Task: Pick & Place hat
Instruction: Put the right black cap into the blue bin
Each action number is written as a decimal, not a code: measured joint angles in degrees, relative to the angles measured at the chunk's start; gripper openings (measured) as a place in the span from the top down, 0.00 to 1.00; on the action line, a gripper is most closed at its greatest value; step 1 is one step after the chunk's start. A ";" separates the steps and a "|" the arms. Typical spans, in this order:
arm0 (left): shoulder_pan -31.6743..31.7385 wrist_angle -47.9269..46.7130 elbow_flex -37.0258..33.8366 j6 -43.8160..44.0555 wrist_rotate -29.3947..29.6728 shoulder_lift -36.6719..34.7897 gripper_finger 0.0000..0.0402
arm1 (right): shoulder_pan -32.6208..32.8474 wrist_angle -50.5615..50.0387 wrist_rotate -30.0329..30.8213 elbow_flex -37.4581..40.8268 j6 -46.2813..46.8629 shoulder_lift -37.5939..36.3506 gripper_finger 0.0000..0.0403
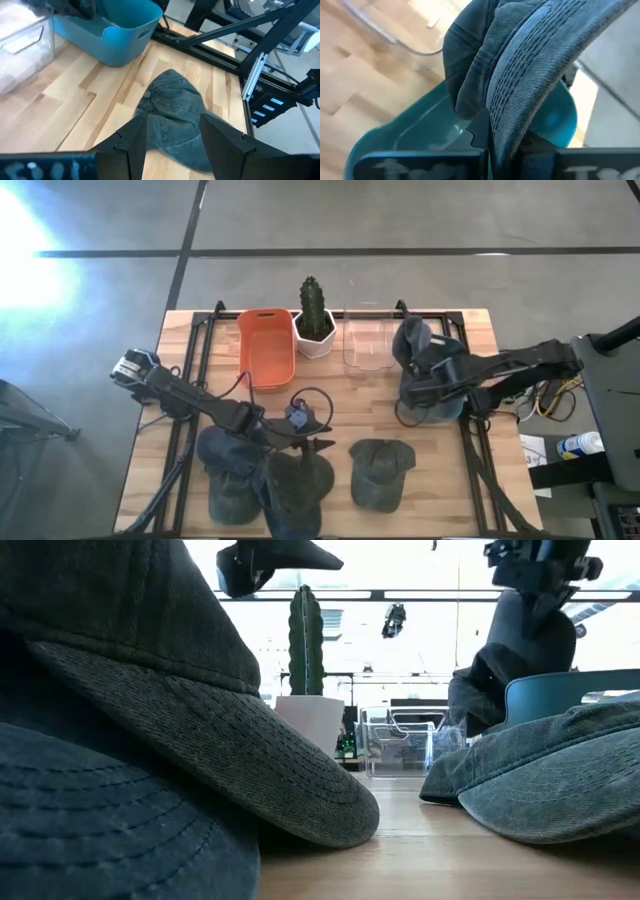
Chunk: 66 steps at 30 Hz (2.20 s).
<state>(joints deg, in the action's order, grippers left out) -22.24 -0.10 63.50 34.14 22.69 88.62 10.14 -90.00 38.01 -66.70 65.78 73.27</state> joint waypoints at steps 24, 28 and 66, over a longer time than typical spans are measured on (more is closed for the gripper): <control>0.02 -0.02 -1.00 0.84 -0.08 0.02 0.57 | 7.51 0.72 13.60 -8.55 2.88 -0.65 0.97; 0.04 0.04 -1.00 0.34 -0.08 0.02 0.57 | 5.71 2.08 -0.60 -12.92 0.39 -6.53 0.97; 0.17 0.48 -1.03 0.38 -0.10 0.00 0.57 | -20.31 16.06 -27.58 13.53 4.30 -29.34 0.97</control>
<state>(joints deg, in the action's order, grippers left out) -22.06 0.38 62.48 34.52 22.59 88.62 -10.17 -73.94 10.43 -53.18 70.08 43.93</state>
